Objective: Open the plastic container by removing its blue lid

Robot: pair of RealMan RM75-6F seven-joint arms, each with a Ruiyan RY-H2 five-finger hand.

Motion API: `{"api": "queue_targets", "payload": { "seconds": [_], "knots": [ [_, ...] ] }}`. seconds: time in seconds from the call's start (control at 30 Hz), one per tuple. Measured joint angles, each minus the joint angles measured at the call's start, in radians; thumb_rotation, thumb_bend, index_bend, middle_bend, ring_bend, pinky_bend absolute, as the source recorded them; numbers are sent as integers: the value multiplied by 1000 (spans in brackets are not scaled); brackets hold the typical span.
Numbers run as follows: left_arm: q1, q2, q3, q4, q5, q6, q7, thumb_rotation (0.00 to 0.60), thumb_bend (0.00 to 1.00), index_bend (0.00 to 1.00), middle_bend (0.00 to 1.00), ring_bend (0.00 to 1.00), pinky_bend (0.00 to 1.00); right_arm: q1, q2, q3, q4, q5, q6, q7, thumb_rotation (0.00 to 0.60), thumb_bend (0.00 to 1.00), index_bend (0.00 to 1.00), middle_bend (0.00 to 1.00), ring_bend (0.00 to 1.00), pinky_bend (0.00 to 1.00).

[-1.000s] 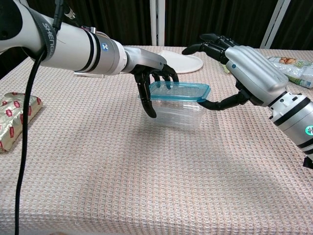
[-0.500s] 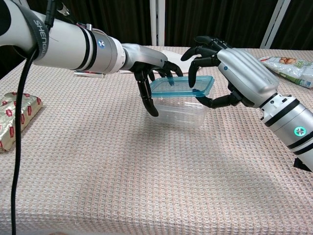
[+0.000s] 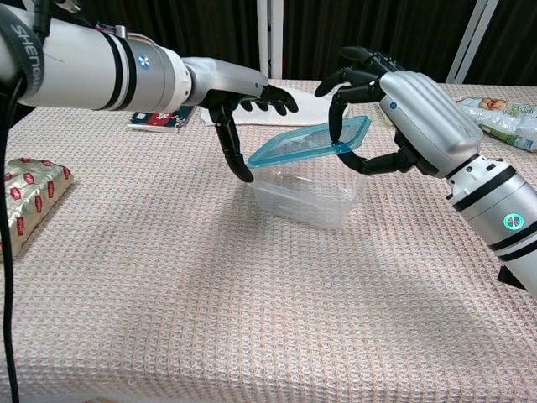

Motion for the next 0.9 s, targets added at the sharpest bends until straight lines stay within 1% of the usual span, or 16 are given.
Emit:
{"api": "queue_targets", "payload": {
  "seconds": [0.33,0.43,0.6,0.7,0.77,0.8,0.9],
  "knots": [
    [79,65,11,-40,54,63,-8,600,0,8,15,0,51,18,-48,35,100,3,106,31,600,358,820,297,46,0],
    [102,86,13,-49,75,84,-10,600,0,8,15,0,49,20,-48,45,117,10,126,31,600,357,822,299,49,0],
    [164,139,20,-67,118,132,-27,600,0,8,15,0,46,2,-4,65,133,41,141,35,600,357,818,298,49,0],
    [214,178,25,-83,155,173,-50,600,0,8,15,0,46,-18,40,78,142,68,133,33,600,357,776,296,44,0],
    [252,201,24,-96,180,202,-78,600,0,8,16,0,46,-31,71,83,145,87,113,25,600,357,675,265,19,0],
    [268,209,23,-101,193,215,-93,600,0,8,16,0,47,-36,81,84,144,93,100,19,600,353,594,232,8,0],
    [325,234,19,-117,248,259,-140,600,0,8,15,0,47,-55,114,78,127,109,43,-16,600,329,231,75,0,0]
  ]
}}
